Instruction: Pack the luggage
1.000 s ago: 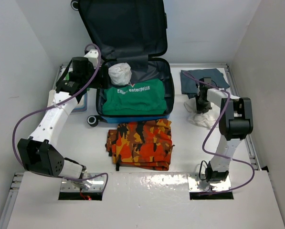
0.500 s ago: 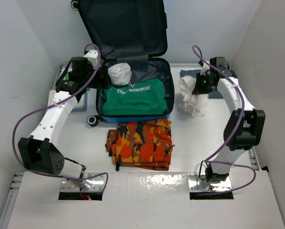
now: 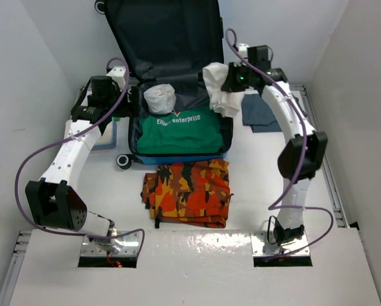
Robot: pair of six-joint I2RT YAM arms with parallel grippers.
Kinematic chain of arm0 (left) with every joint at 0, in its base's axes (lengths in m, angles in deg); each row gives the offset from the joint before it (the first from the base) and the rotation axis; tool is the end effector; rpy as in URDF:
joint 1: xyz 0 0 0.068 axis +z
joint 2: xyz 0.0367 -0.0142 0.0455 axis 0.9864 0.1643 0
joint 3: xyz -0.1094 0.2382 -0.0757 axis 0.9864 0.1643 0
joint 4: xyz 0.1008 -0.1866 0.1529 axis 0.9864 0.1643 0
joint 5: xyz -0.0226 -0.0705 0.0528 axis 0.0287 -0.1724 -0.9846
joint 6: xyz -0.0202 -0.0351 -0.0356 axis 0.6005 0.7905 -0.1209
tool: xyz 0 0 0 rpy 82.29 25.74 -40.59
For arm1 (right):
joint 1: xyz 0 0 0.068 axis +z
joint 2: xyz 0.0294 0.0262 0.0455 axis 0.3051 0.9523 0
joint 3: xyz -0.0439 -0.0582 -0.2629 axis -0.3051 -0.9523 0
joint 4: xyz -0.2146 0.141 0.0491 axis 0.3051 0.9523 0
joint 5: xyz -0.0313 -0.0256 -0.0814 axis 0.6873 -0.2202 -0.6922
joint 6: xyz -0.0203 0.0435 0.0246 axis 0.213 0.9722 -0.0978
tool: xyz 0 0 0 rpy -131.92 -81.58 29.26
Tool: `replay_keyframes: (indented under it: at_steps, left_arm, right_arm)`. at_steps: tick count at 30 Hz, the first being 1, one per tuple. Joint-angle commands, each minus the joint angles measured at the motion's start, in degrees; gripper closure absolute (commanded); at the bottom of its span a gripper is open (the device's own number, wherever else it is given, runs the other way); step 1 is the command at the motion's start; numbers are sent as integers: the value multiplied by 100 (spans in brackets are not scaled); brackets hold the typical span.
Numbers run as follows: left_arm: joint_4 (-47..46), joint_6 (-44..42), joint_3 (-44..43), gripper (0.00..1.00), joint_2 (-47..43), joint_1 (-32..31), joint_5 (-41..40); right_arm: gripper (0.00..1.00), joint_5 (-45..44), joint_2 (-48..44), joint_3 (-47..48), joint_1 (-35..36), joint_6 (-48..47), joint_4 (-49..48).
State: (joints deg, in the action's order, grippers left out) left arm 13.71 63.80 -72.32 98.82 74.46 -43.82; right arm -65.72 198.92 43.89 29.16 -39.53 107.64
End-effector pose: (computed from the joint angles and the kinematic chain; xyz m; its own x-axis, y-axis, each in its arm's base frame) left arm 0.3245 -0.0361 0.3673 -0.5130 -0.0686 -0.8556 0.0798 0.9887 -0.1272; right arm 0.4488 0.1007 0.3500 -0.6592 0.0819 -0.7475 -0.2751 0.8988 0.3412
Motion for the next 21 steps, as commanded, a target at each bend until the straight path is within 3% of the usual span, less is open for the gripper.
replay_keyframes:
  at_steps: [1, 4, 9, 15, 21]
  left_arm:
    - [-286, 121, 88, 10, -24, 117, 92]
    - [-338, 183, 89, 10, 47, 178, 154]
    - [-338, 236, 89, 10, 161, 292, 216]
    - [-338, 288, 89, 10, 214, 345, 286]
    - [-338, 341, 255, 10, 161, 398, 286]
  right_arm:
    - [100, -146, 615, 939, 424, 146, -421]
    - [100, -295, 1195, 1426, 714, 304, -648]
    - [100, -409, 1828, 1216, 1100, 936, -1238]
    - [100, -630, 2480, 935, 1181, 2026, -1932]
    - [100, -1384, 3227, 1524, 1172, 2703, -2600]
